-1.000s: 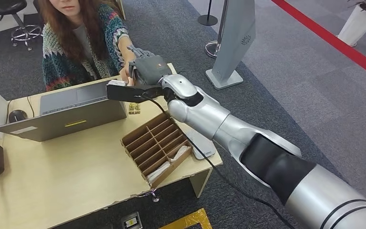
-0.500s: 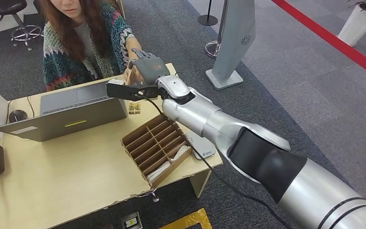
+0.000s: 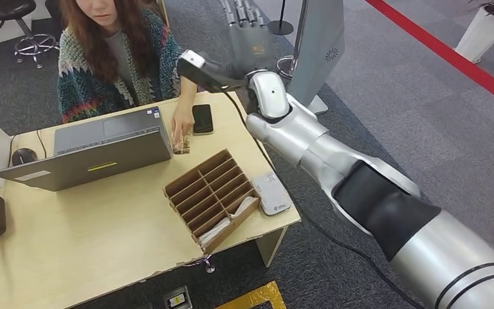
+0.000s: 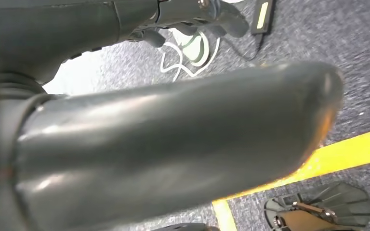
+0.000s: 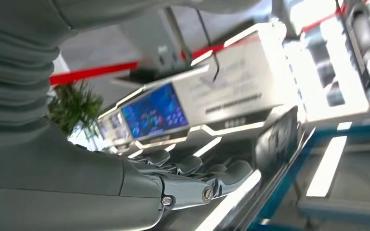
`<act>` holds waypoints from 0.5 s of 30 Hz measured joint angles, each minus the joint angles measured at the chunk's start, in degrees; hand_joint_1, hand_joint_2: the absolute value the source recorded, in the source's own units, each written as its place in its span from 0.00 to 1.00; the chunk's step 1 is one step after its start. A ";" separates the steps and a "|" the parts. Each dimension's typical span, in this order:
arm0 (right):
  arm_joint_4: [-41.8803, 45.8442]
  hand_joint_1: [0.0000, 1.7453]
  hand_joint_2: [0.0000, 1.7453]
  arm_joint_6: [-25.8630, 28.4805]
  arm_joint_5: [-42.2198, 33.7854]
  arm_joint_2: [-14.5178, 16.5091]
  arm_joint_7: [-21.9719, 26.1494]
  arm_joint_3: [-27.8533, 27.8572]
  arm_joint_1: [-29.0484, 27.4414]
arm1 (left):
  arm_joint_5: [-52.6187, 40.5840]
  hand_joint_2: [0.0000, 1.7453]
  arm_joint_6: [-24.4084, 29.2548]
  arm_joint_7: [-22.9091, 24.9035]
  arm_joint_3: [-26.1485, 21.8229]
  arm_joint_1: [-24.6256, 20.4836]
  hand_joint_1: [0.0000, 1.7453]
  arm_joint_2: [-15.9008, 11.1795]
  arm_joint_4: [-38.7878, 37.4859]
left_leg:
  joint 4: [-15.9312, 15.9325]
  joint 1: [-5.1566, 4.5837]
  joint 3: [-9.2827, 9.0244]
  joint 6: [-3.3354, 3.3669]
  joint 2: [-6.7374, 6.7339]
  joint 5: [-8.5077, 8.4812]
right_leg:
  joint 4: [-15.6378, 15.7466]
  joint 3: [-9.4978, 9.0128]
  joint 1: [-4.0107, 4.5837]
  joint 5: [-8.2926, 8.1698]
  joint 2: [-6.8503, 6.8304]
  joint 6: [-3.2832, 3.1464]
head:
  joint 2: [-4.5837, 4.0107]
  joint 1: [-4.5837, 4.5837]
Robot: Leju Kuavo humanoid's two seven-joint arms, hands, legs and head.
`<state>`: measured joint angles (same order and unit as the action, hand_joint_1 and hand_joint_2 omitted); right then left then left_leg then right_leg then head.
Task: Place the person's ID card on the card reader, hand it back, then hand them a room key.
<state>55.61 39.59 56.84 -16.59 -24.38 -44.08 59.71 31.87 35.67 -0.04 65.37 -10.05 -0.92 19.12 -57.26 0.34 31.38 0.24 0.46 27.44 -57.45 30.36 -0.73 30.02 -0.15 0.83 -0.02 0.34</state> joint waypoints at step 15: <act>21.84 0.00 0.00 0.68 -1.72 -3.99 30.83 54.83 -28.45 | 6.62 0.00 3.82 -3.87 -3.77 4.49 0.00 0.01 -0.04 | 0.02 0.01 0.07 0.02 0.17 0.08 | 0.02 0.01 0.01 0.03 -0.17 0.01 | 0.00 -0.01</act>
